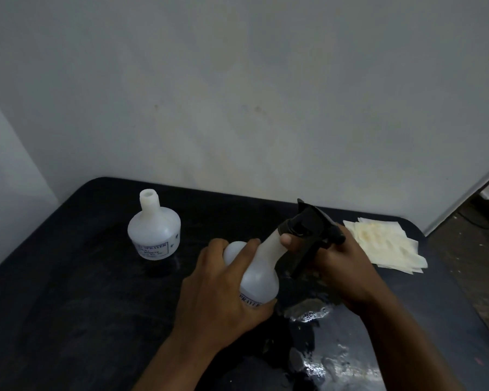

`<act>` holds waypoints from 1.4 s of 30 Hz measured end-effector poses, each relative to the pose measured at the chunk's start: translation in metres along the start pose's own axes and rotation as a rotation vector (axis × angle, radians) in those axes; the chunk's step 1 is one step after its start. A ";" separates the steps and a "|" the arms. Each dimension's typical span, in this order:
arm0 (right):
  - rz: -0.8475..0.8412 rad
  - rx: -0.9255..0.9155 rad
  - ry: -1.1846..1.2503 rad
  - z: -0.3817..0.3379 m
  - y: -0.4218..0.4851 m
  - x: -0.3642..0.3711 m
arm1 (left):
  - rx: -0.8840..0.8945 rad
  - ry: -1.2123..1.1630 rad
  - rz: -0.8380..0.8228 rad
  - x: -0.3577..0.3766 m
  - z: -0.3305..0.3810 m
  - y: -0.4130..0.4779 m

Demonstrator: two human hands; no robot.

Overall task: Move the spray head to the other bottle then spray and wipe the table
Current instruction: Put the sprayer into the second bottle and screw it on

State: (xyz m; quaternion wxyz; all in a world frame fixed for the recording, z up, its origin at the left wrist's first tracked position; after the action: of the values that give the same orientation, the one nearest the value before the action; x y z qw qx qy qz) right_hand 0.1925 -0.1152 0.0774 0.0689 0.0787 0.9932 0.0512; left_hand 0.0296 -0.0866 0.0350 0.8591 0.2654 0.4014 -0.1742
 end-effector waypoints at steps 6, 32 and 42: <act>-0.064 0.038 0.052 0.006 -0.005 -0.007 | 0.026 -0.027 0.017 0.001 0.006 -0.001; 0.155 0.030 -0.030 0.005 0.002 -0.003 | -0.012 -0.050 -0.011 0.010 0.007 0.002; 0.012 0.030 0.128 0.004 0.003 -0.003 | -0.041 -0.264 -0.039 0.022 0.003 0.003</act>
State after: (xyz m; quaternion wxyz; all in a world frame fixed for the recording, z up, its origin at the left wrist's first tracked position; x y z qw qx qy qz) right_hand 0.1960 -0.1127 0.0744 0.0039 0.0821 0.9958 0.0414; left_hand 0.0468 -0.0880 0.0207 0.9060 0.2149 0.2937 -0.2162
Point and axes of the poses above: each hand's wrist, its own y-axis towards the middle knuckle, its own x-axis out of the palm, z = x × y, the point moved 7 cm from there along y, towards the middle knuckle, and after that the axes turned 1 degree about -y, right-handed, at the moved point
